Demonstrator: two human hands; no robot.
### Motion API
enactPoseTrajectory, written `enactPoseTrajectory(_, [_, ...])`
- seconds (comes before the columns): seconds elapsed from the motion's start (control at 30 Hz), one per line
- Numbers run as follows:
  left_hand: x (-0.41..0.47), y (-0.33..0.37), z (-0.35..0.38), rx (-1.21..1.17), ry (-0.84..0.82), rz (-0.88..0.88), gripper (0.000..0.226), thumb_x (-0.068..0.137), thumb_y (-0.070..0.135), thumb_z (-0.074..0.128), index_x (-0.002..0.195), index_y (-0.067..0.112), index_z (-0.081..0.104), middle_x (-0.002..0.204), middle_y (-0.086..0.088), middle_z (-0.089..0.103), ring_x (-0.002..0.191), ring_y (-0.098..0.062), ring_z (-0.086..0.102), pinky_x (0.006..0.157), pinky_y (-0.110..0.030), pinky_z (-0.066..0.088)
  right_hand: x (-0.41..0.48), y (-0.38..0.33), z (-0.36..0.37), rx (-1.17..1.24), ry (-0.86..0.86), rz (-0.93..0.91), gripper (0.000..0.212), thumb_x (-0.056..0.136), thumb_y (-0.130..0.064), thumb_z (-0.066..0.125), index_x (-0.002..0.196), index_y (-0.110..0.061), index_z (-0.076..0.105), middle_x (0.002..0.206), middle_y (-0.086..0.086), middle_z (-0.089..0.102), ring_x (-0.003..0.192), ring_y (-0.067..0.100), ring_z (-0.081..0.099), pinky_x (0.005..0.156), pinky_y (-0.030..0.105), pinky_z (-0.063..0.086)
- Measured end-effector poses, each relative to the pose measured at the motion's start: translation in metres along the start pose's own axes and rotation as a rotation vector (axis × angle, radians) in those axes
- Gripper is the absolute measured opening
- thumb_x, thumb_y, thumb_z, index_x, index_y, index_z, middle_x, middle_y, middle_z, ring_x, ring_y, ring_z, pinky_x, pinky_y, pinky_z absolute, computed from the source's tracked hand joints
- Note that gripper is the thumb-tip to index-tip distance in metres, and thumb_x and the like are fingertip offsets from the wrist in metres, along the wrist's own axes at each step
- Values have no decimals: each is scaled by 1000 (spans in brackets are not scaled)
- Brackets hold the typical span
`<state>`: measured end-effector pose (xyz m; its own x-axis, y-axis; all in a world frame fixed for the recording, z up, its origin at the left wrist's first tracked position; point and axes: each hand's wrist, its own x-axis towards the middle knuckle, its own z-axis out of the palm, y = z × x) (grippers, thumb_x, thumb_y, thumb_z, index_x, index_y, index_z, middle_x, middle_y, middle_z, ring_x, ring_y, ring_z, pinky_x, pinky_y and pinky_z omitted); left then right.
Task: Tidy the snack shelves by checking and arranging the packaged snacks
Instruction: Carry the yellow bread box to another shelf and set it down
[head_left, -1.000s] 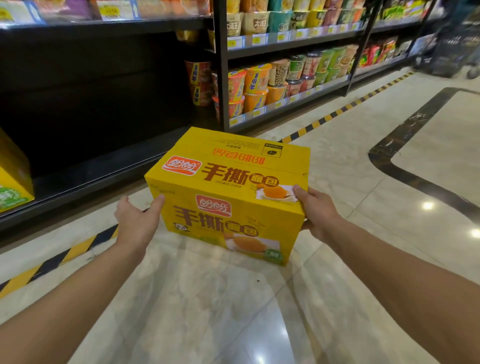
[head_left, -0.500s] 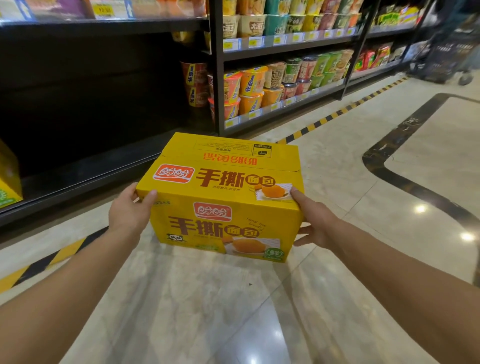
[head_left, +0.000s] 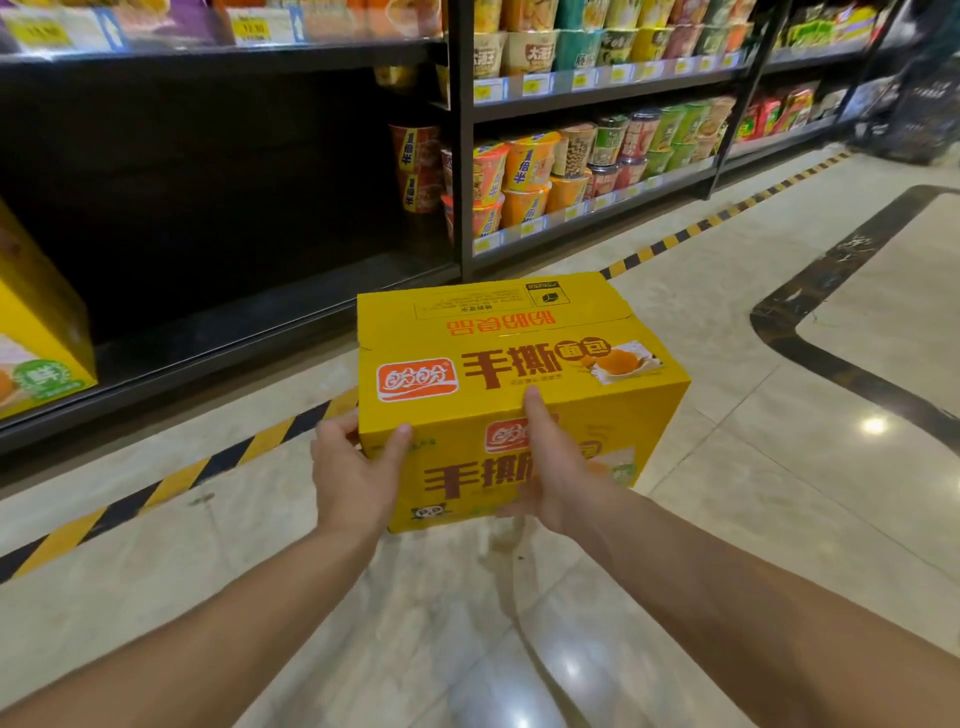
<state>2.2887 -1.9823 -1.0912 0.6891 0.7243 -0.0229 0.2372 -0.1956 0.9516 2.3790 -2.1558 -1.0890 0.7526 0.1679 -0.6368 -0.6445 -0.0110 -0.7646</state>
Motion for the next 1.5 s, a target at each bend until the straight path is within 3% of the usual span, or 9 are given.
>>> enactPoseTrajectory(0.1, [-25,-3,2,20,-104,8,38,91,39,81,113,34,50,129,0,58,109,-14,65,92,-41,59,6,10,22,2,-7,-11,155,29,-107,64,158,-27,34,145,11,59,119,43,66,71,75,56])
enactPoseTrajectory(0.17, [-37,-7,1,57,-177,7,36,96,24,76,119,29,49,133,0,56,107,-10,64,81,-25,55,0,9,21,-102,41,-48,167,29,-104,62,164,-15,19,154,9,51,128,42,60,76,63,61])
enactPoseTrajectory(0.53, [-2,-11,-36,214,-174,-7,30,98,6,61,122,23,53,123,5,64,91,-6,62,75,-29,44,10,-15,-43,-195,129,-248,54,96,-59,64,138,-25,57,127,0,67,115,31,63,86,49,57])
enactPoseTrajectory(0.67, [-2,-17,-39,176,-213,-69,34,98,11,66,125,24,51,125,6,63,94,-9,62,81,-32,45,15,-23,-58,-205,111,-273,45,106,-54,50,137,-22,58,104,-2,73,90,19,65,92,50,56])
enactPoseTrajectory(0.9, [-11,-17,-37,186,-406,-106,66,97,21,71,155,24,38,139,11,54,112,-10,63,94,-35,53,5,-24,-43,-193,126,-287,28,112,-48,36,121,-30,56,100,-3,73,93,16,65,89,43,56])
enactPoseTrajectory(1.0, [-17,-12,-35,152,-479,-114,87,93,29,79,162,27,27,155,11,45,129,-16,57,99,-35,51,6,-18,-32,-216,153,-295,45,106,-57,38,140,-27,45,115,1,71,97,17,66,77,38,54])
enactPoseTrajectory(1.17, [-26,-13,-31,128,-664,-96,118,79,36,91,165,42,10,140,38,35,145,-10,40,111,-33,45,36,12,-2,-263,225,-337,123,62,-88,40,161,-36,-11,151,3,55,131,33,56,105,62,51])
enactPoseTrajectory(1.3, [-23,-14,-21,76,-567,-58,118,77,42,88,163,48,7,129,40,45,122,-1,53,93,-20,47,2,20,46,-339,224,-235,119,83,-82,50,161,-3,10,159,22,42,142,40,47,114,50,43])
enactPoseTrajectory(1.5, [9,-16,-45,142,-438,-24,86,80,59,71,158,46,37,150,16,55,137,-25,57,110,-56,51,5,30,65,-234,193,-193,115,76,-85,58,156,-12,18,147,14,52,129,37,56,105,56,52])
